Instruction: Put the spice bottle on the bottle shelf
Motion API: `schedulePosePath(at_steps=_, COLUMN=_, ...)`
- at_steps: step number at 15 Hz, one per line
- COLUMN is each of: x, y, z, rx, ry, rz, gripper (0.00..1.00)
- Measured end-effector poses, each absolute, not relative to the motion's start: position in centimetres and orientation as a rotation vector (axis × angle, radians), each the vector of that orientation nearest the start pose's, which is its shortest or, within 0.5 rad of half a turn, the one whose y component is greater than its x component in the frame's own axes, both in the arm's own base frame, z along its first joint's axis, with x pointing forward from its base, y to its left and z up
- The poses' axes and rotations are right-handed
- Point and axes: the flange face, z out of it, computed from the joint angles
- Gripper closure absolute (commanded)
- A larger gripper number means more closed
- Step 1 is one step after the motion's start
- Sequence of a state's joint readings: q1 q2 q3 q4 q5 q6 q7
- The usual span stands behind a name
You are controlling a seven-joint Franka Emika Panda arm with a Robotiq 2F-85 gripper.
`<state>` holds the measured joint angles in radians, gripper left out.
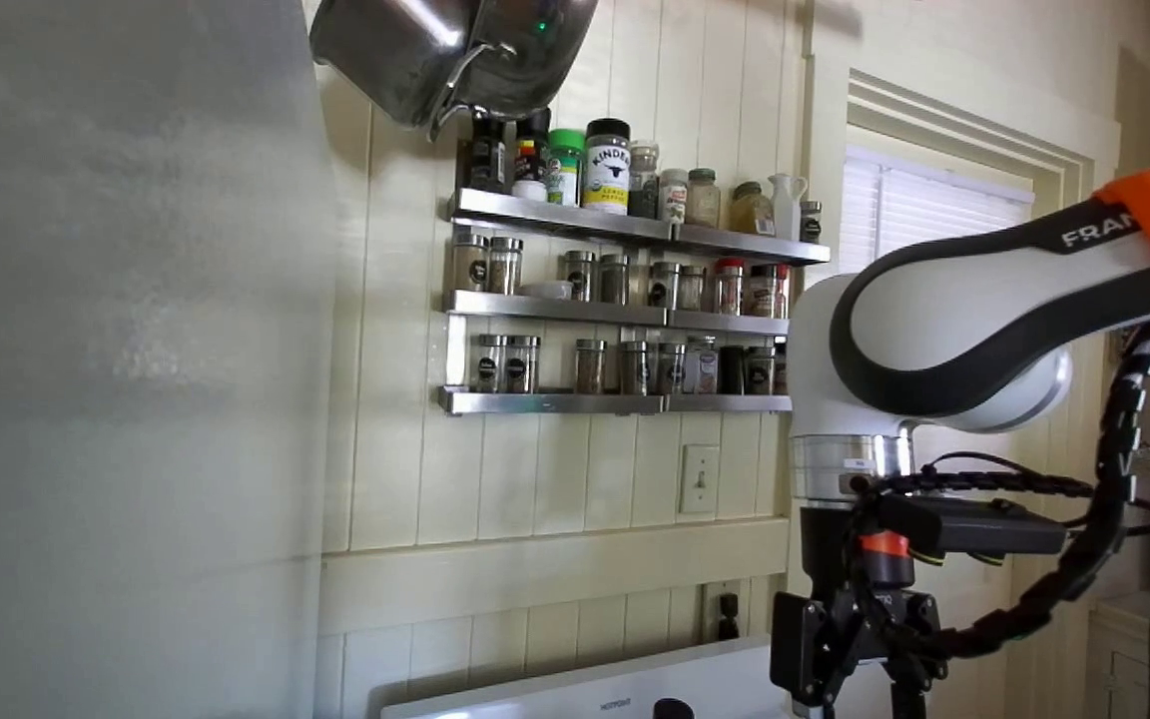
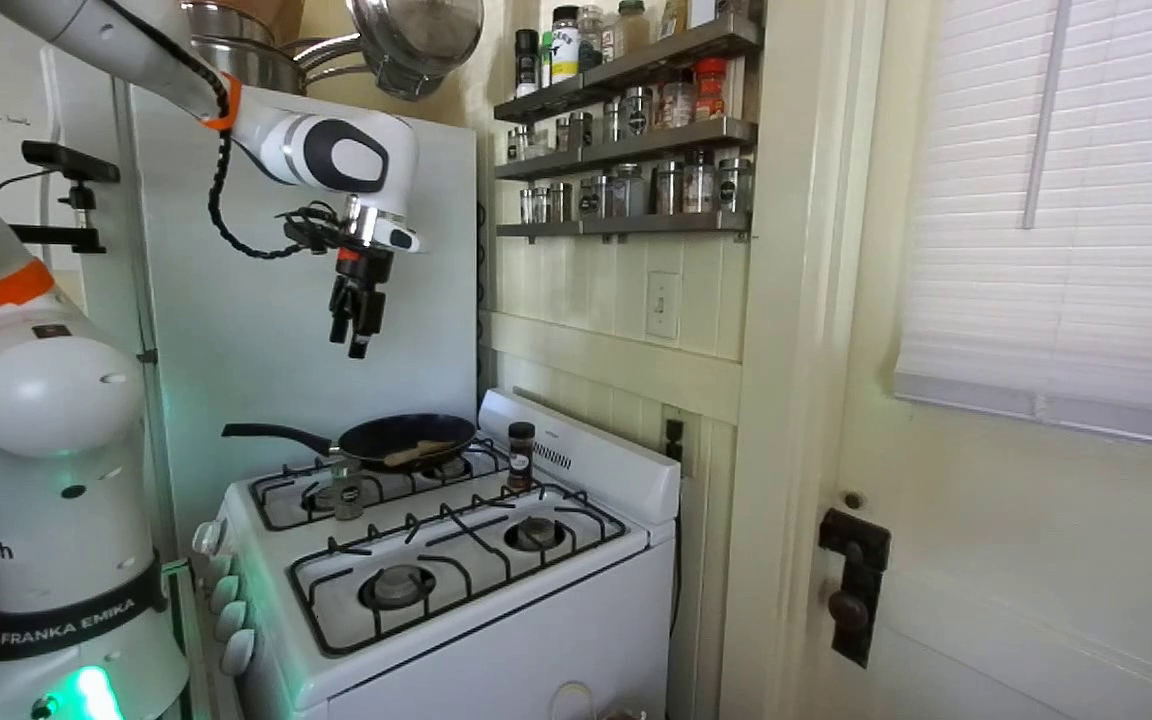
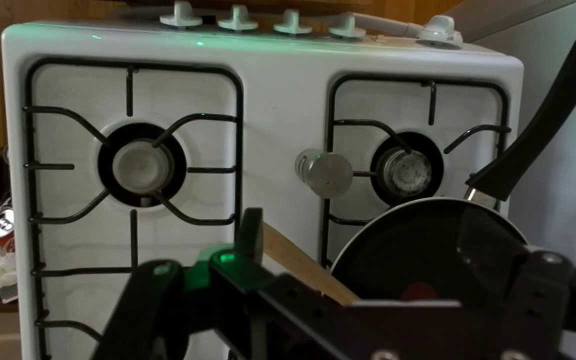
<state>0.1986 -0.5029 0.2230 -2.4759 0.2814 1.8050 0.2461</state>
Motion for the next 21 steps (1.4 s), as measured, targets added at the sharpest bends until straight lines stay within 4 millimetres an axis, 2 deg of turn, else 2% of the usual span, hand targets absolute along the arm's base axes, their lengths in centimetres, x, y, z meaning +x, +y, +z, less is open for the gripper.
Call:
schedulePosePath(at_steps=6, x=34.4, y=19.3, z=39.5, rx=-2.984, ry=-0.008, rz=0.509, gripper=0.00)
schedulePosePath(at_steps=11, x=35.1, y=20.6, z=35.4, rx=-2.983, ry=0.185, rz=0.575, gripper=0.00)
schedulePosePath(at_steps=13, x=35.1, y=20.8, z=34.7, rx=-2.987, ry=0.212, rz=0.601, gripper=0.00)
schedulePosePath(at_steps=18, x=35.1, y=20.7, z=34.3, rx=-2.988, ry=0.231, rz=0.616, gripper=0.00)
schedulePosePath(at_steps=21, x=35.1, y=20.7, z=33.0, rx=-2.986, ry=0.236, rz=0.664, gripper=0.00)
